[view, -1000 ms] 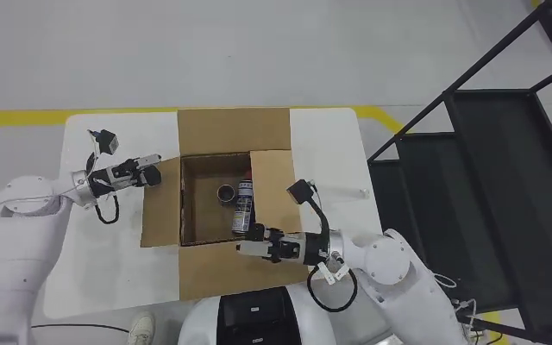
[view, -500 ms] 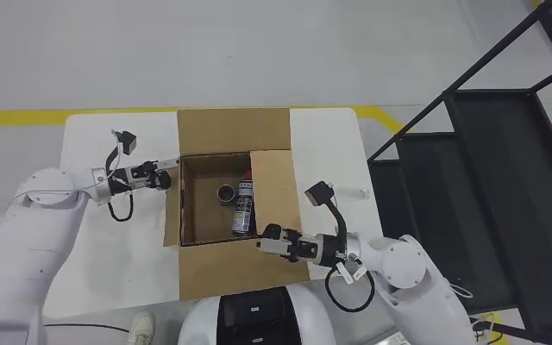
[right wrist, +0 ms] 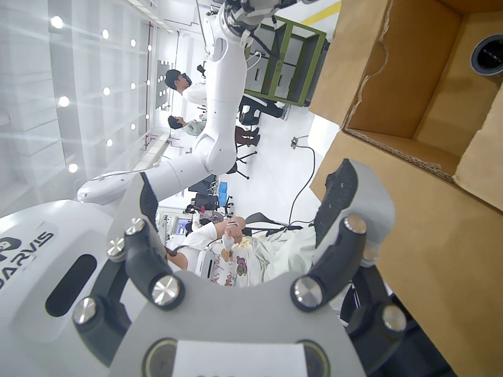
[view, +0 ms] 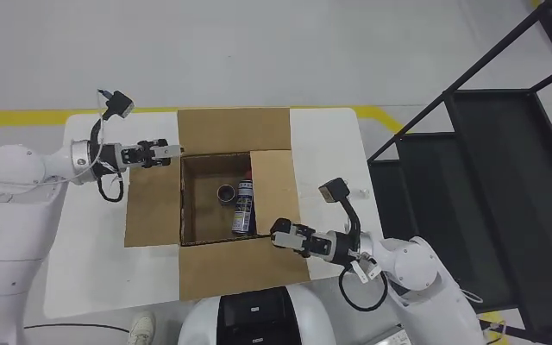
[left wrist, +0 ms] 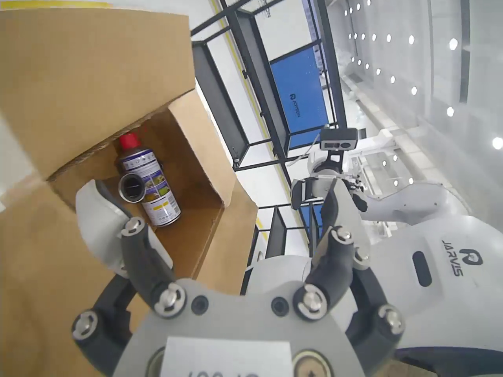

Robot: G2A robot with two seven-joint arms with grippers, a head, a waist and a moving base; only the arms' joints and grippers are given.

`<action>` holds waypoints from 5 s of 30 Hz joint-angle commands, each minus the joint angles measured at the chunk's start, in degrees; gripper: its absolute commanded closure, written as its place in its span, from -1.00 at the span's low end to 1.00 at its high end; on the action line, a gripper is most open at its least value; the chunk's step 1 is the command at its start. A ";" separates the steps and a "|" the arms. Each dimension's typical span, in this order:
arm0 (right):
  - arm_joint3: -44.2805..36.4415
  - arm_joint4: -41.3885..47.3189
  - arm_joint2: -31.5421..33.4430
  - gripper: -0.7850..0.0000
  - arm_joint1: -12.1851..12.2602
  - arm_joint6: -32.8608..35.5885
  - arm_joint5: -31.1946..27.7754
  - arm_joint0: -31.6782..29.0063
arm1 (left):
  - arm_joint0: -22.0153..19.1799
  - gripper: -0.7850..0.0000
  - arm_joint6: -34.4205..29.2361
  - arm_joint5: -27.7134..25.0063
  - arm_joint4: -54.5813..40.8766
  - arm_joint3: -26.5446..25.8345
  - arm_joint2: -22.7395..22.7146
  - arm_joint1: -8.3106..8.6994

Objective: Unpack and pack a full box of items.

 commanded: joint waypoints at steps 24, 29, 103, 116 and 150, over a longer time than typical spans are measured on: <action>5.84 6.47 5.34 -1.00 0.85 -1.11 -3.50 -3.65 | -11.73 -1.00 18.57 -5.62 9.28 13.44 27.59 -9.04; 5.91 6.50 5.30 -1.00 0.84 -1.34 -3.35 -3.63 | -10.90 -1.00 18.58 -4.37 7.99 12.76 27.49 -9.09; 10.09 -11.17 2.56 -1.00 1.64 -24.50 20.22 -4.65 | 7.32 -1.00 -0.30 -8.35 -9.10 2.51 -8.11 -8.33; 7.89 -13.80 -0.16 -1.00 1.35 -25.59 20.96 -1.11 | 16.17 -1.00 0.02 -7.40 -10.50 -4.31 -17.25 -6.47; 9.39 -38.58 -26.42 -1.00 -1.70 -22.09 37.48 19.77 | 16.17 -1.00 0.02 -7.40 -10.50 -4.31 -17.25 -6.47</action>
